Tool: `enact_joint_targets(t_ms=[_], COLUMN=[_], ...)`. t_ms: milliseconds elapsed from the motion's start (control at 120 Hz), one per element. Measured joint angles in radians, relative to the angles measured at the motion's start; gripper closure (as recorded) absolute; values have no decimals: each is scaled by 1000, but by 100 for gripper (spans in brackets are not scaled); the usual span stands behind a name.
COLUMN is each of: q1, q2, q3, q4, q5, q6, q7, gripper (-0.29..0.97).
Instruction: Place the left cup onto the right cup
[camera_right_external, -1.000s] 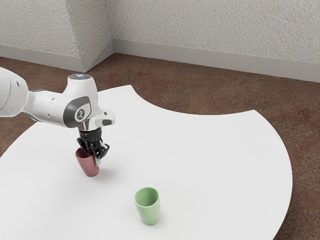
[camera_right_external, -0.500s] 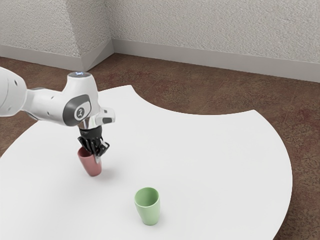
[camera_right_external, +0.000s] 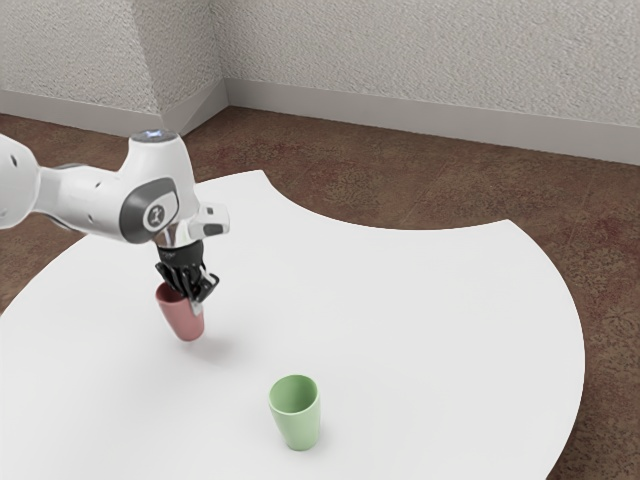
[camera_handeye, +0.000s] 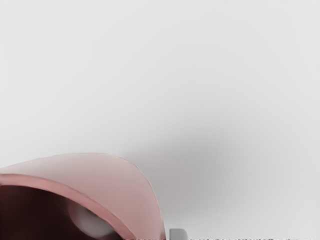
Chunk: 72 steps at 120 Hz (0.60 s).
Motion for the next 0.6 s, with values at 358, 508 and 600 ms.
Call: enact_joint_targets(t_ms=[358,508,600], q1=[-23,-29,-36], q2=[-54,-75,-82], q3=[-2,-3,-3], q4=[-2,0,4], q5=[1,2,3], q6=[-19,-36,-46], q7=[0,-1,-2], gripper=[77,78,78])
